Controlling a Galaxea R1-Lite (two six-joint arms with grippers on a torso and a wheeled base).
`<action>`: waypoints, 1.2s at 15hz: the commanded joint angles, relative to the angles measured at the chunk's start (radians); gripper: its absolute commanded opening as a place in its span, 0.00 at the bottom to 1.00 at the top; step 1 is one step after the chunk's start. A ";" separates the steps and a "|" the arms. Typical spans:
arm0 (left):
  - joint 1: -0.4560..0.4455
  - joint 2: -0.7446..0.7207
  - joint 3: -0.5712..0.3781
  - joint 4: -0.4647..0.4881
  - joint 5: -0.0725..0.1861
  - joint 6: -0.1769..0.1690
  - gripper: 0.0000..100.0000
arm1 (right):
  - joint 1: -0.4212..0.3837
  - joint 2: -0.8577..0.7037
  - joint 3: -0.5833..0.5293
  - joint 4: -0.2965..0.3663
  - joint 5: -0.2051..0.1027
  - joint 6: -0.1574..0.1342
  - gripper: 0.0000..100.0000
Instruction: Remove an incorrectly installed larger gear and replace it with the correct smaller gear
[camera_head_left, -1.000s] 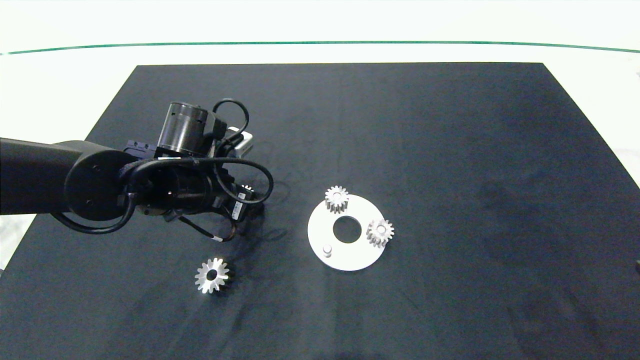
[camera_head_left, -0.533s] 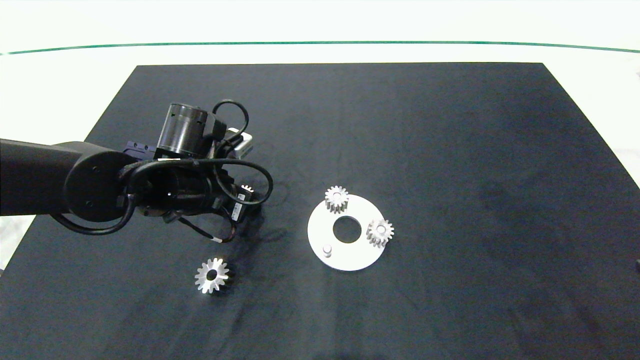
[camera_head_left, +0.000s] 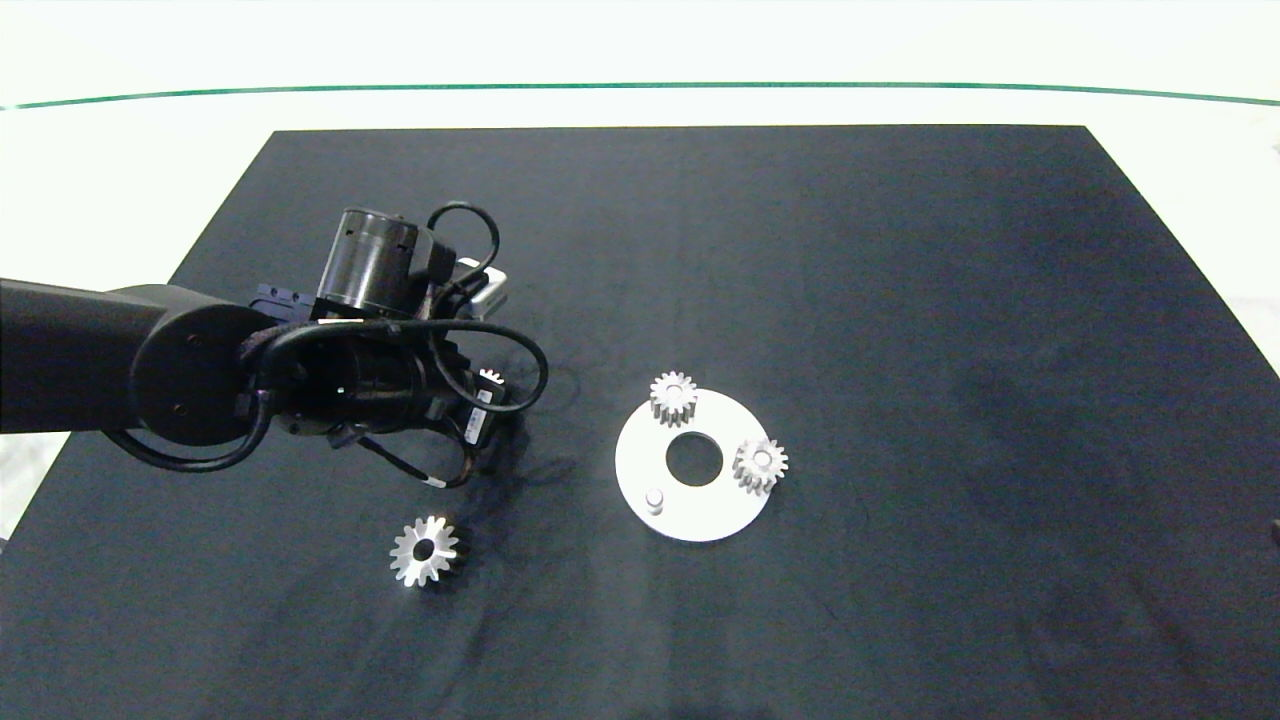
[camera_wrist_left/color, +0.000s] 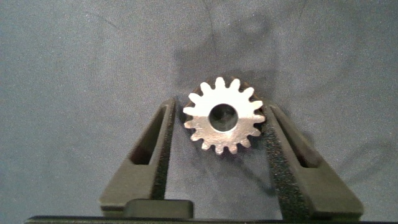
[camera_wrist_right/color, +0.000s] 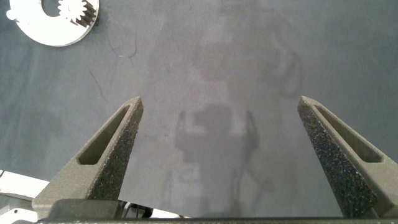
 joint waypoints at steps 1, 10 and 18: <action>-0.003 0.000 0.000 0.000 0.001 -0.001 0.44 | 0.000 -0.001 0.000 0.003 -0.001 0.000 1.00; -0.004 0.000 0.004 0.000 0.001 -0.004 0.26 | 0.000 -0.003 0.001 0.003 -0.001 0.000 1.00; -0.063 -0.091 0.017 0.079 0.001 -0.004 0.19 | 0.000 -0.006 0.000 0.003 -0.005 0.000 1.00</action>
